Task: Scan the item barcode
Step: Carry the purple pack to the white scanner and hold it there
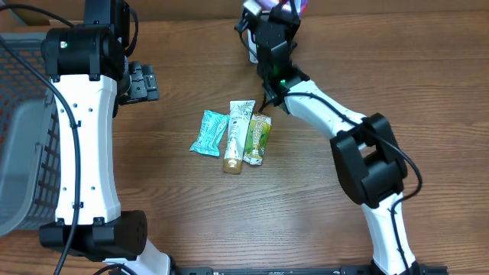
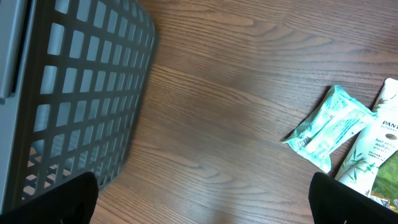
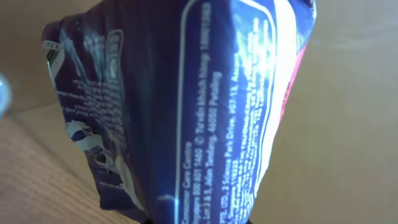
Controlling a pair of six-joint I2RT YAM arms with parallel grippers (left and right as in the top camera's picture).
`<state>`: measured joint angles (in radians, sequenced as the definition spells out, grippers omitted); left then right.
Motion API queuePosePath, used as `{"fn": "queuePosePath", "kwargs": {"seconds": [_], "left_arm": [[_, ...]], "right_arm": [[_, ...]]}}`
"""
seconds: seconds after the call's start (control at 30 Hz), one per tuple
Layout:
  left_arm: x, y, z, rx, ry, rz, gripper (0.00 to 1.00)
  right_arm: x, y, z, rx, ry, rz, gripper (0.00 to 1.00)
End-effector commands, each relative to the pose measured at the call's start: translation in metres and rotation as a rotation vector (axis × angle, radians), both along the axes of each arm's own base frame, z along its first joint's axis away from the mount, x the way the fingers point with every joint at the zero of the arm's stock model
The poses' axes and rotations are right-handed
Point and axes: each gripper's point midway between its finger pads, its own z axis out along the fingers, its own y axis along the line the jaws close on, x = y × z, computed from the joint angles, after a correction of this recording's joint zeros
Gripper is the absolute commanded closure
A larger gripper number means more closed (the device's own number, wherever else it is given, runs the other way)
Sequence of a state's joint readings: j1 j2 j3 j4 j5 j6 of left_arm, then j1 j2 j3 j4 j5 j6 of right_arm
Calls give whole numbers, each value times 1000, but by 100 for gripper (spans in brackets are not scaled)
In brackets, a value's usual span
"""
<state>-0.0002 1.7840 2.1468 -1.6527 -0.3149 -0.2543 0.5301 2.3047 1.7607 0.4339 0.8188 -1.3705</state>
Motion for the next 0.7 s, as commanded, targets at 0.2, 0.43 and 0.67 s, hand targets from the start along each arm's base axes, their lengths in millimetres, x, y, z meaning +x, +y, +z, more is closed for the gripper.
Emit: {"fn": "queuePosePath", "kwargs": {"seconds": [0.2, 0.43, 0.67], "left_arm": [[-1, 1, 10, 9, -29, -8, 0], [-1, 1, 10, 9, -29, -8, 1], [-1, 1, 10, 9, -29, -8, 0]], "right_arm": [[13, 12, -17, -24, 4, 80, 96], [16, 5, -24, -1, -18, 50, 96], [18, -5, -25, 27, -24, 22, 96]]}}
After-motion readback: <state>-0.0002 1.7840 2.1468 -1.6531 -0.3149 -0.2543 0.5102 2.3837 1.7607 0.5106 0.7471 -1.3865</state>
